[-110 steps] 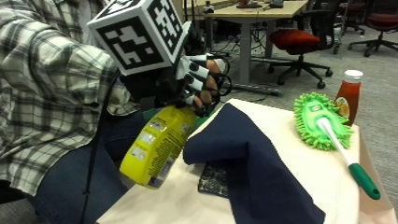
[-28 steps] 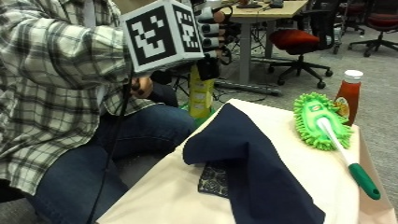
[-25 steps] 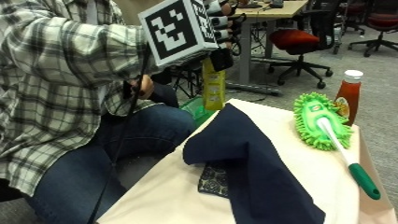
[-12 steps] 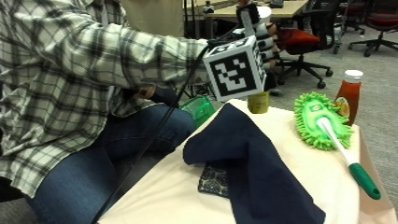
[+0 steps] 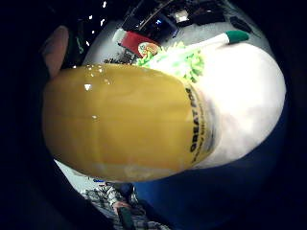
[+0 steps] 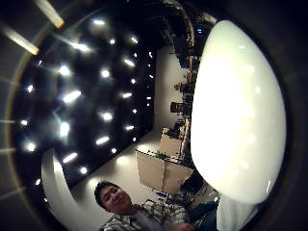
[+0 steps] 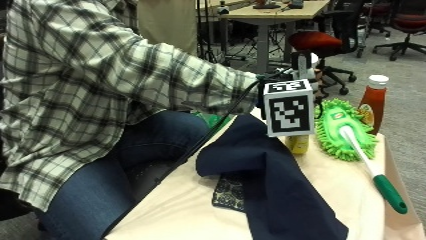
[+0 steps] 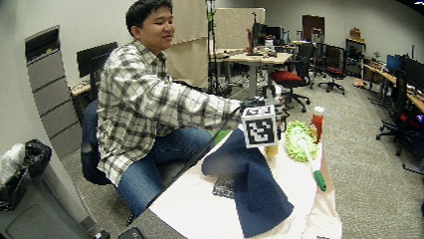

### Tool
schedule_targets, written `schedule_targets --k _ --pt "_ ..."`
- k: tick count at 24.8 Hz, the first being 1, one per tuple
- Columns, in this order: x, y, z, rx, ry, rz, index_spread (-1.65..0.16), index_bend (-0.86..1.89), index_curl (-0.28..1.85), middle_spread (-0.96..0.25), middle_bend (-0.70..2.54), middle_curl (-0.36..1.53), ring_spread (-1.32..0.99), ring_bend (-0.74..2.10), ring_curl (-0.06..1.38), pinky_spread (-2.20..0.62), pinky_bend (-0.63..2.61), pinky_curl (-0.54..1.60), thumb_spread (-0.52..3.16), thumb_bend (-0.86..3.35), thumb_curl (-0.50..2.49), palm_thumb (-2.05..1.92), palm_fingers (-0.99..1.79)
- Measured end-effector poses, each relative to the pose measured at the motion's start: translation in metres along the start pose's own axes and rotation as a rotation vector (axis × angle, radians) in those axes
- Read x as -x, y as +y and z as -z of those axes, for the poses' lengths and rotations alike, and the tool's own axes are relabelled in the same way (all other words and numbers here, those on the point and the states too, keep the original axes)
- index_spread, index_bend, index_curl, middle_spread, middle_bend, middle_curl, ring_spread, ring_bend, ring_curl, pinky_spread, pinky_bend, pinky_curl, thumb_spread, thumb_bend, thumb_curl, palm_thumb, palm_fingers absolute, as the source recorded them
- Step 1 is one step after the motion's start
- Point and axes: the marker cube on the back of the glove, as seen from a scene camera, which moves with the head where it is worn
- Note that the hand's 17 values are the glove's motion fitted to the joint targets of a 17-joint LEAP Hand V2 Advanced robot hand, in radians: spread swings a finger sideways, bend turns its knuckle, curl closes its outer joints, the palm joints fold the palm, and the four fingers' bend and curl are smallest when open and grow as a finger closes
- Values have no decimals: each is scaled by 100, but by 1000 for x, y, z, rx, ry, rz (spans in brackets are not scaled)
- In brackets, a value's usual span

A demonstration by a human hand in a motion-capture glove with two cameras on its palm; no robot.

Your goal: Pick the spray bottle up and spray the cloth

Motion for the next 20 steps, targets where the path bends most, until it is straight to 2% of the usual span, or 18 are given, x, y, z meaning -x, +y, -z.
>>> schedule_targets --k 14,20 --pt "-19 6 -17 97 29 -42 -29 17 52 -16 41 58 -26 40 49 2 16 33 22 0 80 126 85" --pt "-14 -19 -9 45 30 -39 -28 17 53 -16 40 58 -25 38 49 6 15 32 24 0 80 126 80"
